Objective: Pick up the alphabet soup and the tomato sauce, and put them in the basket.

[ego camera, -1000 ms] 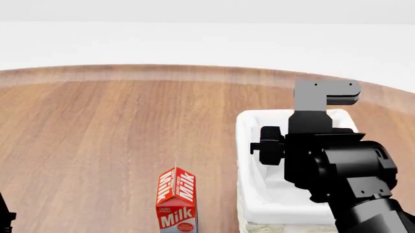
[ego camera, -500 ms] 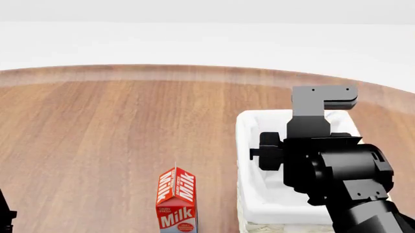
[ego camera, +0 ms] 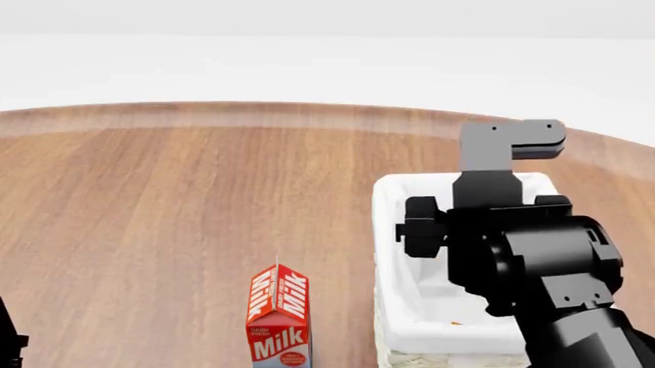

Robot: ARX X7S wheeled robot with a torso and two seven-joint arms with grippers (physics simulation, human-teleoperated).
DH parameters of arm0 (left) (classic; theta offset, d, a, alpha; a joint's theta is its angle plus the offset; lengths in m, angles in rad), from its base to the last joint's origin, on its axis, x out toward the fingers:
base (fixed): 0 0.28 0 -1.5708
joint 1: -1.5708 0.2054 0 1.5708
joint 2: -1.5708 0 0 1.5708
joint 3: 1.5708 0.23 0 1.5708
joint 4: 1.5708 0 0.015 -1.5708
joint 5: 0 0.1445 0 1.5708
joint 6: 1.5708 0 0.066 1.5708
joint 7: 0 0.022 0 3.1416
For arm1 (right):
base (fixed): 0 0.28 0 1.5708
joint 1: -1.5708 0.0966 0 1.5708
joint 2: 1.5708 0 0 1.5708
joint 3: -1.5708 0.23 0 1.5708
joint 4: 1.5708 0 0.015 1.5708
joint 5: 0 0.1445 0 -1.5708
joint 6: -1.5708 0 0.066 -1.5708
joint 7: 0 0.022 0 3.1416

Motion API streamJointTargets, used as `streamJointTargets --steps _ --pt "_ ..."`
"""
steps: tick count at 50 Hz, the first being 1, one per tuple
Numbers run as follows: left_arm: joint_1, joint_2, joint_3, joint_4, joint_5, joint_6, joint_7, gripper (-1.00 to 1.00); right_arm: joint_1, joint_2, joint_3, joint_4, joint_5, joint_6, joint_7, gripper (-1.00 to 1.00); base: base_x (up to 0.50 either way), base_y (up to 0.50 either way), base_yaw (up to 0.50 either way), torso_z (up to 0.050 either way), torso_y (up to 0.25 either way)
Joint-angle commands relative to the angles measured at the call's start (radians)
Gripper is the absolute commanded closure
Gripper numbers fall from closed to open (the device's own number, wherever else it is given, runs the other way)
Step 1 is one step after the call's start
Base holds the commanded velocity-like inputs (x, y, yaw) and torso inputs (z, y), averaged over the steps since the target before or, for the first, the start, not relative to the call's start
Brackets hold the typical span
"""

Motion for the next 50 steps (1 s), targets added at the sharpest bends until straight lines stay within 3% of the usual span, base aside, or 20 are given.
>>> streamJointTargets --steps 1,23,50 --pt "0.001 0.000 0.002 0.000 0.001 -0.001 -0.002 -1.00 0.039 0.029 0.016 -0.116 0.022 0.044 0.020 -1.00 0.00 0.00 0.00 0.000 0.000" --pt "-0.019 0.000 0.017 0.000 0.013 -0.018 -0.001 -1.00 0.181 0.175 0.035 -0.475 0.136 0.257 0.021 -1.00 0.00 0.00 0.00 0.000 0.000" --pt "-0.034 0.000 0.026 0.000 0.021 -0.031 0.003 -1.00 0.082 0.306 0.069 -1.109 0.466 0.421 0.068 -1.00 0.00 0.00 0.00 0.000 0.000"
